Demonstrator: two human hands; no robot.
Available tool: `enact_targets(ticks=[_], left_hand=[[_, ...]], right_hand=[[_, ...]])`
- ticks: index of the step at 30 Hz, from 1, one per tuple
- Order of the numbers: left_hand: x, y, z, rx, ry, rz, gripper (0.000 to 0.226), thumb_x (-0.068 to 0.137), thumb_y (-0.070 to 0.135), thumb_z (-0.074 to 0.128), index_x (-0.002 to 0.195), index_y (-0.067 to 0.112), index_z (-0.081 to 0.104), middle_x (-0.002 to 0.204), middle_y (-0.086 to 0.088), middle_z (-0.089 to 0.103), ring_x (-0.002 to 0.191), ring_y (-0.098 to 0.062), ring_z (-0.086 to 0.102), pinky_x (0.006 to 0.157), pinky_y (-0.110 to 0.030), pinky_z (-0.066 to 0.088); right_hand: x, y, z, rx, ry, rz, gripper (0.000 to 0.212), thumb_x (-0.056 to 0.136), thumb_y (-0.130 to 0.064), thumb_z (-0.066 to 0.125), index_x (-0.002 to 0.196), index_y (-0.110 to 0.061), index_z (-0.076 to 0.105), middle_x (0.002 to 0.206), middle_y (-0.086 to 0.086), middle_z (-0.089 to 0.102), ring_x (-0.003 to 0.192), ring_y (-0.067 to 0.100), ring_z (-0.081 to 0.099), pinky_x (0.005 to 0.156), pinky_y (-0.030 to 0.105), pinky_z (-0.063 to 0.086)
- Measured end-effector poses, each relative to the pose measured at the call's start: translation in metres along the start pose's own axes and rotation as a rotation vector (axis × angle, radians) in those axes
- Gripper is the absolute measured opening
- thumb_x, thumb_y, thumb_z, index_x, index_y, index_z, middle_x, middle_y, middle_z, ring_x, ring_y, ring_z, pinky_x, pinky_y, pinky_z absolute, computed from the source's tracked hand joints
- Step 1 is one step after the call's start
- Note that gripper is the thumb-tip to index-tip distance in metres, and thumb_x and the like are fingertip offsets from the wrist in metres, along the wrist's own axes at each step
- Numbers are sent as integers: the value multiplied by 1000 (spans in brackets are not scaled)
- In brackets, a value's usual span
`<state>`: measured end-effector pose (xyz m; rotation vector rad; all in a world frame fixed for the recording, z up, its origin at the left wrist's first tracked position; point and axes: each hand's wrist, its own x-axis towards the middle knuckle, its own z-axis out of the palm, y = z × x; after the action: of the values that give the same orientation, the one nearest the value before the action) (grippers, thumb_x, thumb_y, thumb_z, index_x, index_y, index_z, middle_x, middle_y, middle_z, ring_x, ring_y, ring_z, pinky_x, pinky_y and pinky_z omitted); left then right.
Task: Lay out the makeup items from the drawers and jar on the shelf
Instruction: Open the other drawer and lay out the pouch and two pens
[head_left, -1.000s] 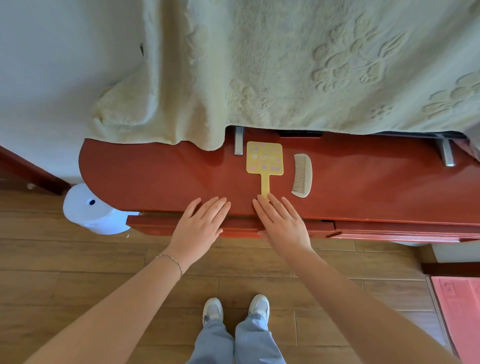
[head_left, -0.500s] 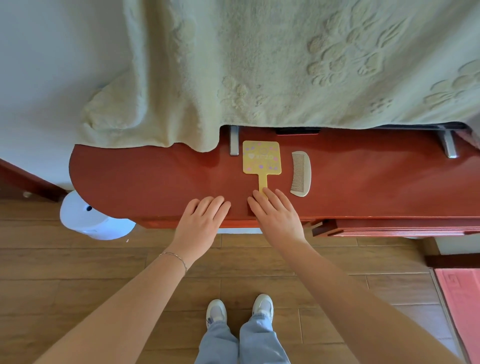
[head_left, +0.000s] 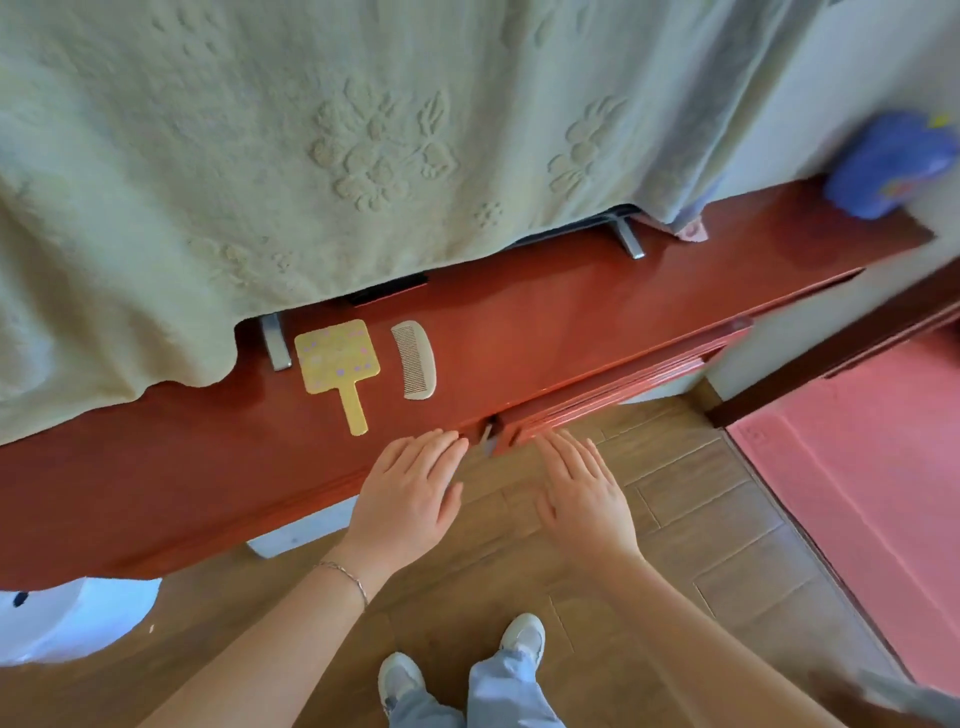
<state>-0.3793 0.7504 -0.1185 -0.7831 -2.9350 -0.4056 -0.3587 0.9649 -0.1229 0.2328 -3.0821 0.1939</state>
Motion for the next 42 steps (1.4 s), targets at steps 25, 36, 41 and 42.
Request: enact_targets(ticks=[25,36,41,42], left_hand=[[145,153,44,7,-52,43,47,87,32,34,120,9,59,118,-5,63,113,-19,57,92,-35,44],[203,141,68,27,27,-125,42,86,26,40,119,8,59,115,-4,63,111,-20,57,93,-34,41],[230,134,72,15,69,-269,37,85,18,53,120,7,59,116,-7,63,111,-22,57,93,-36,43],[234,131,72,20,64,-291,38,86,20,49,120,7,59,116,-6,63,111,-21,57,93,-36,43]], right_hand=[[-50,232,-59,70,-77,223,61,89,-26,43,146,-14,23,152,3,28,143,16,15,113,30,-6],[64,274,-54,-6,-87,-41,61,82,-24,38,141,-9,34,147,6,38,139,18,27,114,29,5],[114,292,-59,-96,-174,-200,62,79,-24,43,139,-7,37,144,8,42,136,22,34,112,39,10],[123,294,-59,-113,-171,-219,62,78,-24,45,137,-6,40,142,9,45,134,23,37,111,40,13]])
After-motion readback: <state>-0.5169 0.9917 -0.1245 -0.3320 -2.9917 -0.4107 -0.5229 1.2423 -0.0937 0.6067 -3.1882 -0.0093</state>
